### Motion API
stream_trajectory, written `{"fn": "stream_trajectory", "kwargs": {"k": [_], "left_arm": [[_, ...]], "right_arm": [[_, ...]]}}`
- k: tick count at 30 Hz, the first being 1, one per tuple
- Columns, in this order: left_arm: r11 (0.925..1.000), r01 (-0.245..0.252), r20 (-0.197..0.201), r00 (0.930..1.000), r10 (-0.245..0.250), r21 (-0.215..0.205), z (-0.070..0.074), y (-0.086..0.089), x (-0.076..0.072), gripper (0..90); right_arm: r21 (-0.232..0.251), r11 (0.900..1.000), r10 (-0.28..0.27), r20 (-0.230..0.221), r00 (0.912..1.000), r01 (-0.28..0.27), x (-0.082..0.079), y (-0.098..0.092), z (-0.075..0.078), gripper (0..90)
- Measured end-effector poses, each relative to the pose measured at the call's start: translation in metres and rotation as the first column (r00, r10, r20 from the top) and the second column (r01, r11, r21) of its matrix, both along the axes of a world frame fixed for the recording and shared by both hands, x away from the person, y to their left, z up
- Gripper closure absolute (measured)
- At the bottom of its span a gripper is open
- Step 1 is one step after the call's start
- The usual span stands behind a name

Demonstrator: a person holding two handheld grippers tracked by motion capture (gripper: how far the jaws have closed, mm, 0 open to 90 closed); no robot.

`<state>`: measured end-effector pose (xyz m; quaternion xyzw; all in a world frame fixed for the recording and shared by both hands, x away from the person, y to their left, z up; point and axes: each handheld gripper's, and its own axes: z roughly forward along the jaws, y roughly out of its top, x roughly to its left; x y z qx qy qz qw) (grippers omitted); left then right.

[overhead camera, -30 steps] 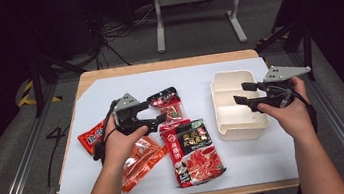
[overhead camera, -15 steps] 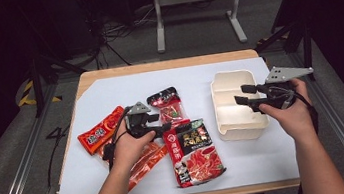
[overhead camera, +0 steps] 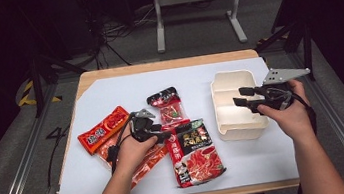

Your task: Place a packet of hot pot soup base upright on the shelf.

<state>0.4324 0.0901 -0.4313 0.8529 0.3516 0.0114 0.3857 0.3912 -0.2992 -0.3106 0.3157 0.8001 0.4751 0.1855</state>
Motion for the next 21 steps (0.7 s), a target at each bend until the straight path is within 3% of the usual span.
{"fn": "stream_trajectory", "kwargs": {"k": [6,11,14,21], "left_arm": [[0.9999,0.014,-0.031,0.9994,-0.014,-0.006,-0.002,-0.002,0.000,51.7],[0.9993,0.029,-0.057,0.9980,-0.028,0.024,-0.006,-0.008,0.001,53.3],[0.9991,0.036,-0.077,0.9965,-0.035,0.020,-0.008,-0.012,0.000,54.4],[0.9998,0.012,-0.120,0.9927,-0.014,-0.013,-0.010,-0.011,-0.002,67.8]], "right_arm": [[-0.005,1.000,0.007,0.006,1.0000,-0.007,-0.001,0.001,0.000,54.2],[-0.009,1.000,0.006,0.004,1.0000,-0.006,-0.001,0.002,-0.001,53.7],[-0.011,1.000,0.007,0.003,1.0000,-0.007,-0.001,0.003,-0.001,53.4],[-0.013,1.000,0.014,-0.004,0.9999,-0.014,-0.001,0.006,-0.003,52.9]]}}
